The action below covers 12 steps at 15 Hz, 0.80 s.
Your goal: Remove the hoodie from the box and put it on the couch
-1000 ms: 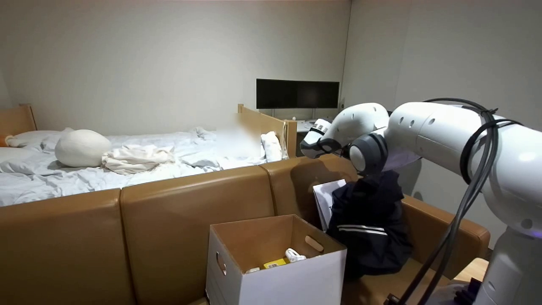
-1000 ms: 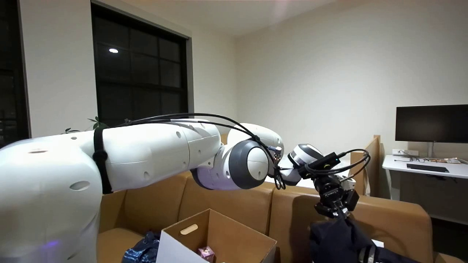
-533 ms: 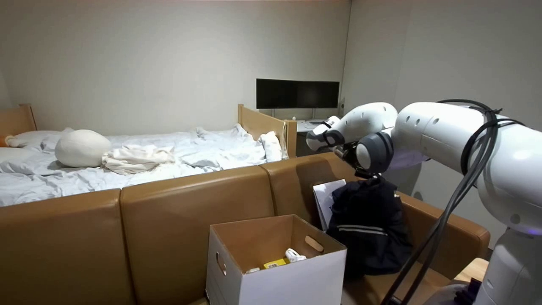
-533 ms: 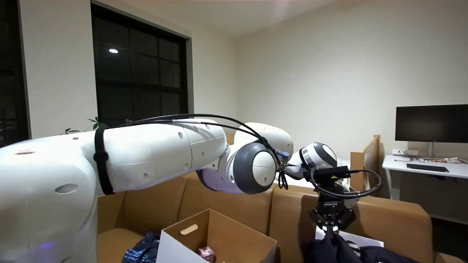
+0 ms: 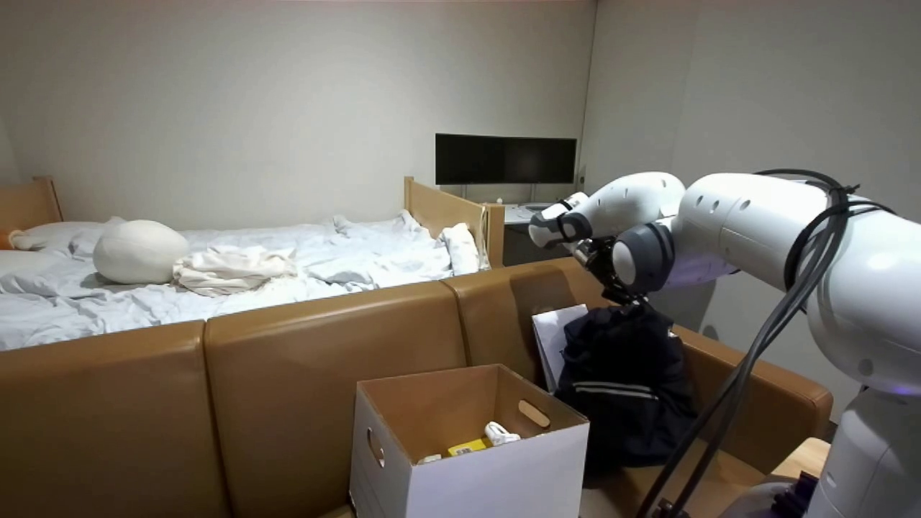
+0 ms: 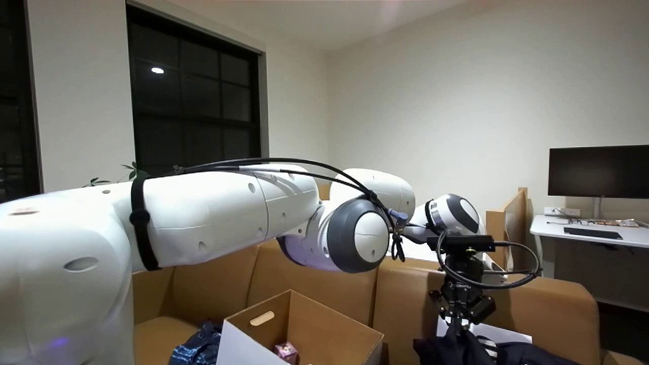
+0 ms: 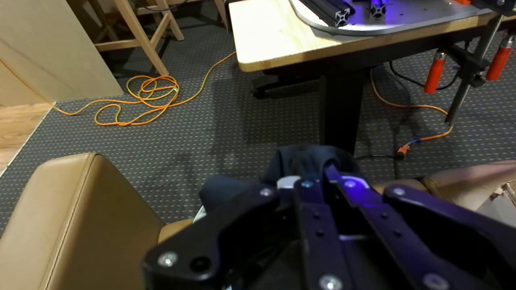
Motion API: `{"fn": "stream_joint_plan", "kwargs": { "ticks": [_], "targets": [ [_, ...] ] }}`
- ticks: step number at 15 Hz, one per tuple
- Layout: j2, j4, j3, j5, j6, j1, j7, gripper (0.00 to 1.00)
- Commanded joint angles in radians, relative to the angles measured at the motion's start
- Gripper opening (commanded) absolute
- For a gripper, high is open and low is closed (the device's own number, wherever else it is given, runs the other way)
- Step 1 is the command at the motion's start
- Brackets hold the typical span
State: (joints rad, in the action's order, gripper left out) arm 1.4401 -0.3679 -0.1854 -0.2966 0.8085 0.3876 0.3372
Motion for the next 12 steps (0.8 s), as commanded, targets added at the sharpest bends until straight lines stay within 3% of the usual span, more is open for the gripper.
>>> {"fn": "stream_joint_plan", "kwargs": {
  "ticks": [1, 10, 12],
  "targets": [
    [-0.027, -0.036, 0.003, 0.029, 0.007, 0.004, -0.032, 0.40],
    [-0.030, -0.034, -0.004, 0.020, 0.013, 0.004, -0.026, 0.98],
    [-0.032, -0.033, -0.005, 0.019, 0.014, 0.004, -0.026, 1.00]
  ]
}}
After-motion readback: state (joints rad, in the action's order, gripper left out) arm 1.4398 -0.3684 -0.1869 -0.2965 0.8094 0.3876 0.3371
